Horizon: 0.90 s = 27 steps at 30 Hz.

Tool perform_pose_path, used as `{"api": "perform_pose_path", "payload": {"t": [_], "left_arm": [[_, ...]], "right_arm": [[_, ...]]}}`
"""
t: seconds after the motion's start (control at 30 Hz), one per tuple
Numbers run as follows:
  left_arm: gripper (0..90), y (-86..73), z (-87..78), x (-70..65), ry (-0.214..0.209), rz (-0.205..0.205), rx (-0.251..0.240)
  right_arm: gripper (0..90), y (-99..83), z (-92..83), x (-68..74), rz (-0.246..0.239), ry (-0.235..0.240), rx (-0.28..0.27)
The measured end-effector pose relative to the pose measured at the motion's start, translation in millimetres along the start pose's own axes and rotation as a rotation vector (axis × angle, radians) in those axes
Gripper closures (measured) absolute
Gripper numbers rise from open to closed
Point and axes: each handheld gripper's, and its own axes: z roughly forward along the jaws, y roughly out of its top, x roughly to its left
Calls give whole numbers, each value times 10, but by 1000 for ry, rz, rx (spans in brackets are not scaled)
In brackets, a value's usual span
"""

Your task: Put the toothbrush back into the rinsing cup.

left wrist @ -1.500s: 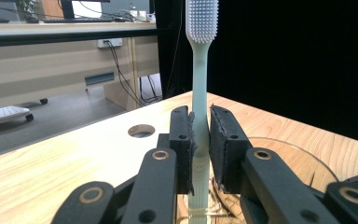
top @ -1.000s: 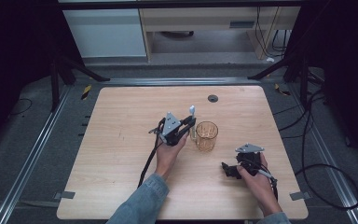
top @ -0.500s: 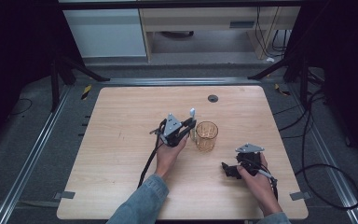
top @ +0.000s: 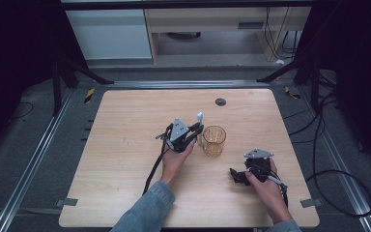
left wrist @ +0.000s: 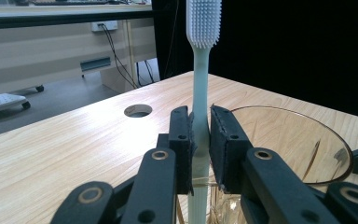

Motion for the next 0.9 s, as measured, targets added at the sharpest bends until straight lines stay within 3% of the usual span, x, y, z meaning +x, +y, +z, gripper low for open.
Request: {"api": "perform_pose_path", "payload": {"t": [0.9], "left_arm": [[673,20,-34,25,14,-5,17]], "right_arm": [[6,0,0,0,0,0,0]]}}
